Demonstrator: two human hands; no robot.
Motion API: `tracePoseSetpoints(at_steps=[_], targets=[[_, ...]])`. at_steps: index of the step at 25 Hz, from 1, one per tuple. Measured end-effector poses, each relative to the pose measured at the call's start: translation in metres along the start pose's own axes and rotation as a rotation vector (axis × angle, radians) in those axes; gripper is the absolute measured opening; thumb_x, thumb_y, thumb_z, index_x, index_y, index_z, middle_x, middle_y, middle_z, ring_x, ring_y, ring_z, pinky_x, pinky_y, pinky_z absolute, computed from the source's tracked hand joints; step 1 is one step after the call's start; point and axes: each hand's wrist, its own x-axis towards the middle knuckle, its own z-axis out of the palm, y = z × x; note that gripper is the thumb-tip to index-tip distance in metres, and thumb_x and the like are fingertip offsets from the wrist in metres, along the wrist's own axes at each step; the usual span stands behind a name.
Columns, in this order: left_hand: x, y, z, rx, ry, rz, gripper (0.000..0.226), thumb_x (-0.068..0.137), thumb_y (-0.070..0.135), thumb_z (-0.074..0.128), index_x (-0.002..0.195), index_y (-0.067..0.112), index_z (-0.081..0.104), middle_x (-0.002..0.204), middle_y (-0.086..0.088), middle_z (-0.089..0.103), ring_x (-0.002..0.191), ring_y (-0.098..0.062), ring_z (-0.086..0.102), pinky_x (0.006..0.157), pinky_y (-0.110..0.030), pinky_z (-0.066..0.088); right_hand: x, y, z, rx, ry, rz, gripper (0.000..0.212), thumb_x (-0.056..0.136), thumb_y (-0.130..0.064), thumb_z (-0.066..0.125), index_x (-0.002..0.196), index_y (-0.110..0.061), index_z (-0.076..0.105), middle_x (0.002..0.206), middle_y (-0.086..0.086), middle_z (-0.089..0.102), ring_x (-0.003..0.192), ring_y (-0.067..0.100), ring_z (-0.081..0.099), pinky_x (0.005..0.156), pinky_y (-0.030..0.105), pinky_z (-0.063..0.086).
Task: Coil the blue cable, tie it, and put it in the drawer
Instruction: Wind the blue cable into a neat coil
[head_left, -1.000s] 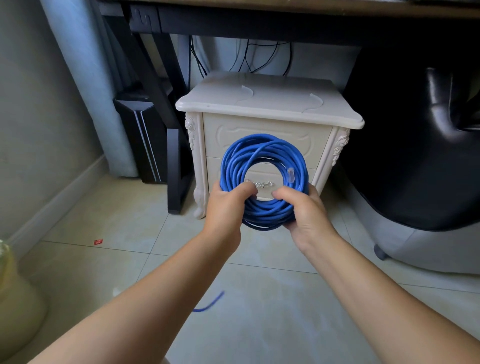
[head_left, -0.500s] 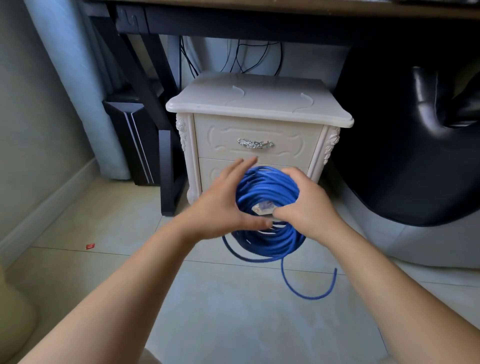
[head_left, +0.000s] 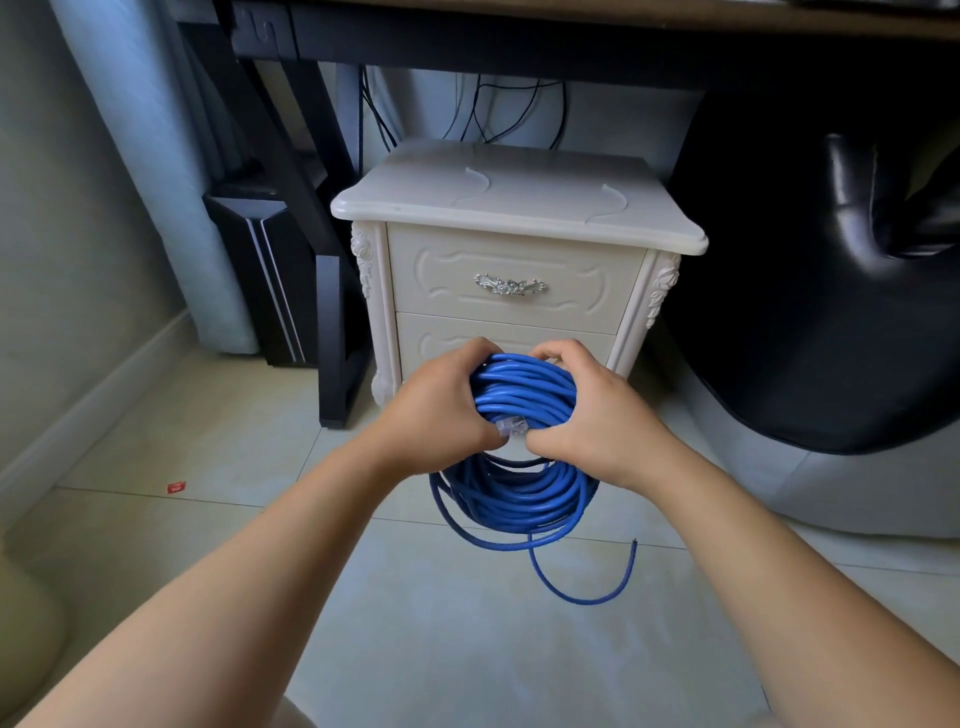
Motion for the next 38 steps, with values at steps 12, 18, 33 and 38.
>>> tracePoseSetpoints(at_steps=[12, 18, 33, 38], targets=[[0.006, -0.005, -0.014, -0.498, 0.196, -0.342, 0.041, 0.067, -0.005, 0.070, 0.101, 0.019, 0.062, 0.075, 0.000, 0.063, 0.061, -0.018, 0.058, 0.059, -0.030, 0.049, -0.002, 0.003, -0.005, 0.417, -0.067, 0.101, 0.090, 0.061, -0.057, 0.085, 0.137, -0.054, 0.035, 0.120, -0.028, 0.059, 0.101, -0.015, 0.058, 0.079, 0.016, 0.046], [0.000, 0.004, -0.005, -0.327, 0.131, -0.237, 0.044, 0.069, 0.001, 0.072, 0.107, 0.021, 0.058, 0.084, 0.003, 0.066, 0.063, -0.011, 0.061, 0.059, -0.025, 0.050, 0.004, 0.009, 0.006, 0.411, 0.057, 0.196, 0.078, 0.061, -0.057, 0.084, 0.128, -0.038, 0.048, 0.109, -0.020, 0.066, 0.102, 0.003, 0.065, 0.089, 0.031, 0.054], [0.003, -0.010, -0.003, -0.950, 0.284, -0.625, 0.025, 0.046, 0.001, 0.057, 0.066, 0.015, 0.052, 0.063, -0.007, 0.042, 0.063, -0.027, 0.043, 0.063, -0.041, 0.038, -0.005, 0.007, -0.004, 0.615, -0.195, 0.133, 0.128, 0.048, -0.050, 0.086, 0.146, -0.058, 0.005, 0.128, -0.013, 0.061, 0.109, 0.013, 0.067, 0.098, 0.042, 0.052], [0.003, -0.007, 0.004, -0.985, 0.341, -0.601, 0.029, 0.047, 0.006, 0.060, 0.075, 0.009, 0.053, 0.070, -0.009, 0.043, 0.069, -0.031, 0.046, 0.063, -0.042, 0.039, 0.000, 0.004, 0.018, 0.727, 0.057, 0.268, 0.063, 0.085, -0.031, 0.068, 0.140, -0.036, 0.038, 0.097, 0.000, 0.073, 0.084, 0.015, 0.073, 0.080, 0.042, 0.060]])
